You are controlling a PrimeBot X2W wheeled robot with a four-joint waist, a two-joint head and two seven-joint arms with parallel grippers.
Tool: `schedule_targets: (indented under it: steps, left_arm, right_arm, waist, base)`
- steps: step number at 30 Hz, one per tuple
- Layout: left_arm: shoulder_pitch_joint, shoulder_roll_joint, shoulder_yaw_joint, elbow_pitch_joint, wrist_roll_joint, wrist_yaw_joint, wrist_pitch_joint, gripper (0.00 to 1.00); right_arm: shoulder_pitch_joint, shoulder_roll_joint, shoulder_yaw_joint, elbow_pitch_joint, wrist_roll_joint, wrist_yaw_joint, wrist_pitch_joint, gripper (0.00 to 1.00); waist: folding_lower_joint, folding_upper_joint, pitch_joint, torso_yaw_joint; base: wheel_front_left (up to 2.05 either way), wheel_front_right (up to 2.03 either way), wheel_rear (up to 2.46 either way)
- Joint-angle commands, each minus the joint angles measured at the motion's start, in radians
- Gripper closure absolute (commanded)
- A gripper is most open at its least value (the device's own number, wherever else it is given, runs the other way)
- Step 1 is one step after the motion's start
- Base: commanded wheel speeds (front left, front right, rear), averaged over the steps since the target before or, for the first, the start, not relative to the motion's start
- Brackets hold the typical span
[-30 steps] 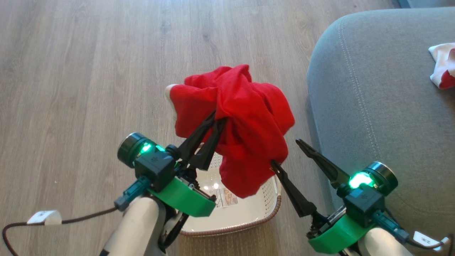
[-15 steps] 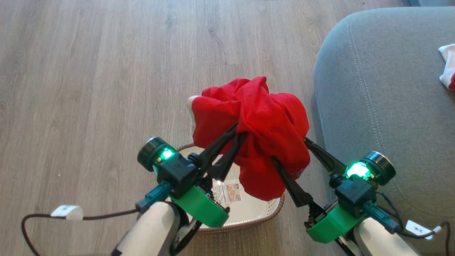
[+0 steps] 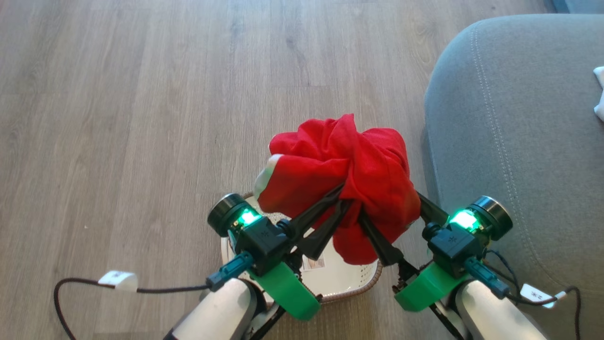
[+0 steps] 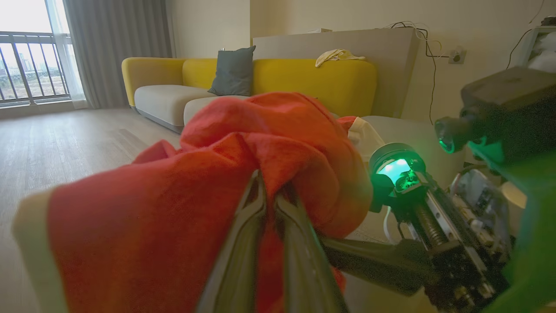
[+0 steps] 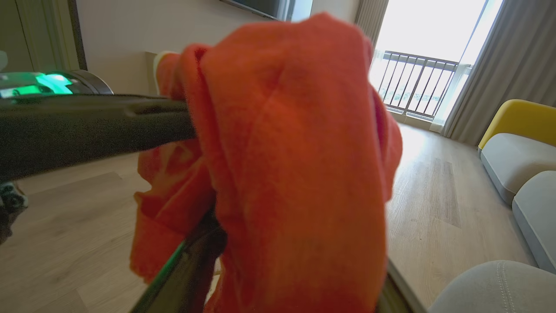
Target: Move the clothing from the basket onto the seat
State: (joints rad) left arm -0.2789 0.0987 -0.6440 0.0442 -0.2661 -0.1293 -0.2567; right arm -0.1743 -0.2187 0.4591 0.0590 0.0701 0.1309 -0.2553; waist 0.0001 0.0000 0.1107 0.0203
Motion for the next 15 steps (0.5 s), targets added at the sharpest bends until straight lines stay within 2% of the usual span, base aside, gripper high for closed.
schedule_targets:
  steps: [1,2,3,4,15]
  left_arm:
    - [-0.051,0.004,0.02,-0.032,-0.008,-0.001,-0.005,1.0]
    - [-0.051,0.004,0.017,-0.031,-0.009,-0.001,-0.005,1.0]
    - [-0.052,0.004,0.014,-0.03,-0.01,-0.001,-0.005,1.0]
    - [-0.052,0.003,0.012,-0.03,-0.012,-0.001,-0.005,1.0]
    - [-0.047,0.004,0.025,-0.023,-0.013,-0.001,-0.005,1.0]
  right_arm:
    - [-0.033,0.015,0.003,-0.024,-0.007,0.0,-0.006,0.0]
    - [-0.033,0.019,0.0,-0.019,-0.007,0.0,-0.006,0.04]
    - [-0.033,0.024,0.0,-0.011,-0.002,0.0,-0.006,0.57]
    - [-0.034,0.027,0.0,-0.006,0.002,0.0,-0.006,1.0]
    - [-0.032,0.067,-0.053,-0.015,0.013,0.0,-0.006,1.0]
  waist:
    - [-0.0001,0.0,0.001,0.005]
    - [-0.0001,0.0,0.001,0.007]
    - [-0.0001,0.0,0.0,0.009]
    - [-0.0001,0.0,0.0,0.011]
    - [-0.0001,0.0,-0.001,0.016]
  base:
    - [0.0,0.0,0.0]
    - [0.0,0.0,0.0]
    - [0.0,0.0,0.0]
    - [0.0,0.0,0.0]
    - [0.0,0.0,0.0]
